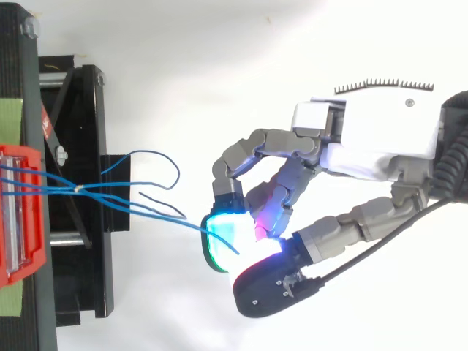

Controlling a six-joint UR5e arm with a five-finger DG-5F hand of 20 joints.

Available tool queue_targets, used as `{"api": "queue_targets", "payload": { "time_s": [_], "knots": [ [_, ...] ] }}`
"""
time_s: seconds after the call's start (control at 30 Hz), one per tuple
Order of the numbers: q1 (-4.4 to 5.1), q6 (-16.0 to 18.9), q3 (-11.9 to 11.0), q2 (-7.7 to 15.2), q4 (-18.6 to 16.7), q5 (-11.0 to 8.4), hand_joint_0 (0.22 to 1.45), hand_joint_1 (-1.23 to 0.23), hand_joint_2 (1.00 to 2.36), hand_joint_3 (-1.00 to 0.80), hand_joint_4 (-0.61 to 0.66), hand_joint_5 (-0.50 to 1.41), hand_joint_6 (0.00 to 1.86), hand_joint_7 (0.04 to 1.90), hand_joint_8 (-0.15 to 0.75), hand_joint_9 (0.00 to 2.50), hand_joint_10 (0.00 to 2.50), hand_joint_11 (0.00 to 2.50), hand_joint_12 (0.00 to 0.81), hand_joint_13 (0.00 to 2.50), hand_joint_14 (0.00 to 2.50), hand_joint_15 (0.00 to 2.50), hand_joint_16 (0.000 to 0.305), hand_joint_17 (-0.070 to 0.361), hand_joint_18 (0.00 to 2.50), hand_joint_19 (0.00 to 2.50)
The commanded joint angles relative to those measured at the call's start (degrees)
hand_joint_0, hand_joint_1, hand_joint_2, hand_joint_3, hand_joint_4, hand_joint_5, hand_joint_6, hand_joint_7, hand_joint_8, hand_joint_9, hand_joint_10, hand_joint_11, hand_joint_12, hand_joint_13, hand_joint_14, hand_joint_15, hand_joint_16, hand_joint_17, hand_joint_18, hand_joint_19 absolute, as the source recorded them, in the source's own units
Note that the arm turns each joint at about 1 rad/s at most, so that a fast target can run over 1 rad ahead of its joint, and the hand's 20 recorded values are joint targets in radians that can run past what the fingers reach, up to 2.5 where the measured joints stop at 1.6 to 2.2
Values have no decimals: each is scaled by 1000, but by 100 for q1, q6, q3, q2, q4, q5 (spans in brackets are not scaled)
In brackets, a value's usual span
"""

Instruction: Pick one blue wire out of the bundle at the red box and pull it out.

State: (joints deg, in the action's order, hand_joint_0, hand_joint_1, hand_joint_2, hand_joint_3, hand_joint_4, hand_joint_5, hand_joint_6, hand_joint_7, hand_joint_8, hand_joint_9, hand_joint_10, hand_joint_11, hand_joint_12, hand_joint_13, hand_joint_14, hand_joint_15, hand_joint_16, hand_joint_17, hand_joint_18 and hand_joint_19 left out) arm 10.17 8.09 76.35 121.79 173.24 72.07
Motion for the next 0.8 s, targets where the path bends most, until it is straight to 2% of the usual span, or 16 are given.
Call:
{"api": "queue_targets", "payload": {
  "time_s": [0.0, 0.17, 0.33, 0.77],
  "knots": [
    [2, -1, -6, -6, -1, 0, 569, -817, 1004, -9, 109, -60, 902, 1194, 425, 1146, 2, 1205, 525, 762, 11, 481, 70, 158, 676, 349],
    [2, -1, 3, 3, -1, 0, 569, -816, 1004, -7, 105, -59, 902, 1197, 419, 1162, 9, 1262, 524, 762, 11, 492, 71, 159, 674, 342],
    [11, -1, 3, -6, -1, 0, 569, -815, 1003, -5, 96, -59, 903, 1195, 419, 1029, 0, 1141, 518, 744, 11, 487, 72, 162, 648, 317],
    [2, -1, -6, 3, -1, 0, 569, -810, 1001, -1, 93, -58, 904, 1194, 426, 1014, 2, 1069, 518, 768, 12, 521, 73, 164, 658, 321]
  ]
}}
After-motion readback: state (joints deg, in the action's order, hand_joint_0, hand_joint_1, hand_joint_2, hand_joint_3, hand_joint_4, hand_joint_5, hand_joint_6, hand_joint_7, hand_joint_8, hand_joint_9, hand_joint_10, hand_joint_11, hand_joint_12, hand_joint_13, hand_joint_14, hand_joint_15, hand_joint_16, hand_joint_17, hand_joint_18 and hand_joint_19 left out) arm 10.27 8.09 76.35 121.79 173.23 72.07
